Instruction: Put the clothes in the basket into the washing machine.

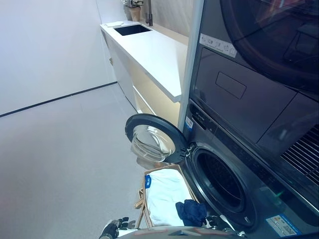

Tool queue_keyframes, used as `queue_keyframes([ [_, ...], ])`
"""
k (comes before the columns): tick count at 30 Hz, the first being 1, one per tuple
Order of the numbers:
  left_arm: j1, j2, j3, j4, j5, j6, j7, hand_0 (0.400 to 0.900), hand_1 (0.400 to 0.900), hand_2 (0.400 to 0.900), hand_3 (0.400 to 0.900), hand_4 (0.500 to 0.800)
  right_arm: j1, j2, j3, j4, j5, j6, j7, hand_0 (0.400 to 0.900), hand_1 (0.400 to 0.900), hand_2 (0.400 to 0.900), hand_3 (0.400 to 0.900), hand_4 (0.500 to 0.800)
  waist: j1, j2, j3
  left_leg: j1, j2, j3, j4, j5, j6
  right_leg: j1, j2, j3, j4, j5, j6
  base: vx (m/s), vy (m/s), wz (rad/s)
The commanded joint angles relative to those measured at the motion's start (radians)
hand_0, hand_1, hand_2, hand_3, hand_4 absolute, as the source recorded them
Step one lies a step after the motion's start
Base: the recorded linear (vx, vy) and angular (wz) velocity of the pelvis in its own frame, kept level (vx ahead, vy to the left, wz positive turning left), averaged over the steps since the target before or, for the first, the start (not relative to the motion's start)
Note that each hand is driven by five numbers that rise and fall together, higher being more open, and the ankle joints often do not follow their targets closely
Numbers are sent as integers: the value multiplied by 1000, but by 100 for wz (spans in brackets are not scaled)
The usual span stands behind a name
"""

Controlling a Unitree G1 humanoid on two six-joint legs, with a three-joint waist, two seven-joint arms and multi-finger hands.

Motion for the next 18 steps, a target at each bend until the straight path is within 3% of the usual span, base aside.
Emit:
queue_keyframes([
  [1, -63, 21, 75, 49, 17, -30, 5, 900, 900, 900, 900, 800, -67, 15, -17, -3, 0, -22, -30, 900, 900, 900, 900, 800, 4, -60, -21, -38, -64, -2, 26, -75, 61, -54, -11, 65, -60, 122, 1, 0, 0, 0],
  [10, -66, 24, 80, 65, 25, -18, 16, 900, 900, 900, 900, 800, -89, 6, -6, -45, -7, -23, -38, 900, 900, 900, 900, 800, 6, -59, -7, -51, -63, -7, 25, -69, 61, -63, -12, 63, -61, 125, 1, 0, 0, 0],
  [18, -96, 28, 50, 57, 12, -17, 40, 900, 900, 900, 900, 800, -171, -19, 30, -96, -23, -15, -60, 900, 900, 900, 900, 800, 17, -53, 62, -134, -74, -16, 41, -48, 61, -139, -15, 52, -47, 144, -2, -64, -9, 9],
])
